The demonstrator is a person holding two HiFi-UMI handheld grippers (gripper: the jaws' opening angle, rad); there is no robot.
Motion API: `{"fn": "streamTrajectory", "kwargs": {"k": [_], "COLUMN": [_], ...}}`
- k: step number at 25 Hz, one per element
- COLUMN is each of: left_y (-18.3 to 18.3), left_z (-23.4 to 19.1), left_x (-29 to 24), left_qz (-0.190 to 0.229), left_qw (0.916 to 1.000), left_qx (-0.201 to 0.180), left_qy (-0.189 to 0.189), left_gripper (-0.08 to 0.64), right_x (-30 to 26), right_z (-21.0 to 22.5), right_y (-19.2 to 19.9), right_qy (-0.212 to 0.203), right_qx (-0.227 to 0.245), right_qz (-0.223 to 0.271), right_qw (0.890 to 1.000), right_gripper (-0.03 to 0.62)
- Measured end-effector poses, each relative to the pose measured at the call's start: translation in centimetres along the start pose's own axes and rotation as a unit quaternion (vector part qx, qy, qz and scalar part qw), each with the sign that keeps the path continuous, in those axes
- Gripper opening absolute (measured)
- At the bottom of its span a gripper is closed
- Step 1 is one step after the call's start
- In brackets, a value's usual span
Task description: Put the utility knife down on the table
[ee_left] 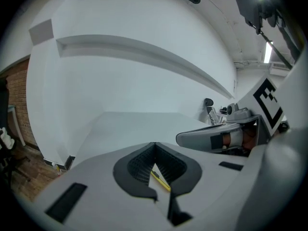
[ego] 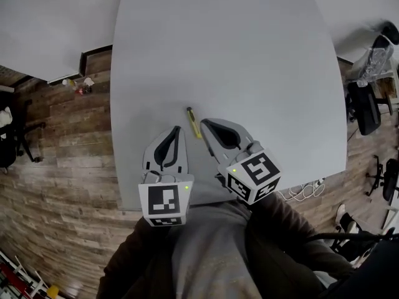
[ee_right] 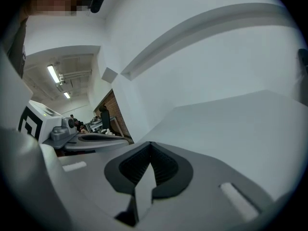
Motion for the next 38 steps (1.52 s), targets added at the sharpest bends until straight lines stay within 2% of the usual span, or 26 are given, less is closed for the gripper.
{"fn": "streamTrajectory", "kwargs": {"k": [8,14,20,24,29,38], "left_y": [-2.4,-3.3,-4.2,-4.5,-4.4,-4.6], "left_z": [1.2,1.5,0.9,2.2,3.6,3.6], "left_x": [2.2,2.6,1.5,3.0,4.2,3.8], "left_qz": [0.033,0.041,0.043,0.049,0.050,0.052], "left_qw": [0.9993,0.9989,0.9988,0.9984,0.9984,0.9982], "left_qx": [-0.016,-0.022,-0.025,-0.027,-0.027,-0.030], "left_qy": [-0.006,0.001,0.001,-0.003,0.005,0.004], "left_gripper": [0.003,0.003,0.003,0.003,0.003,0.003], "right_x": [1.8,2.4,1.3,2.8,4.6,4.3], "right_z": [-2.1,-2.2,-1.5,-2.7,-3.2,-2.7], "right_y": [-2.2,-3.0,-3.4,-3.9,-3.7,-4.2], "right_qy": [-0.007,0.003,0.003,-0.009,-0.005,-0.007], "right_qx": [0.033,0.030,0.029,0.047,0.046,0.048], "right_qz": [0.026,0.041,0.038,0.033,0.032,0.037], "right_qw": [0.999,0.999,0.999,0.998,0.998,0.998], "right_gripper": [0.003,0.003,0.002,0.001,0.000,0.002]}}
Point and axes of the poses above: the fingertips, and each gripper's own axes: x backward along the fingers, z to its right, y out of its underside, the point moved 6 cm from there along x, backward along the fingers, and after that the axes turned 15 degrees about -y, right-handed, at the moved point
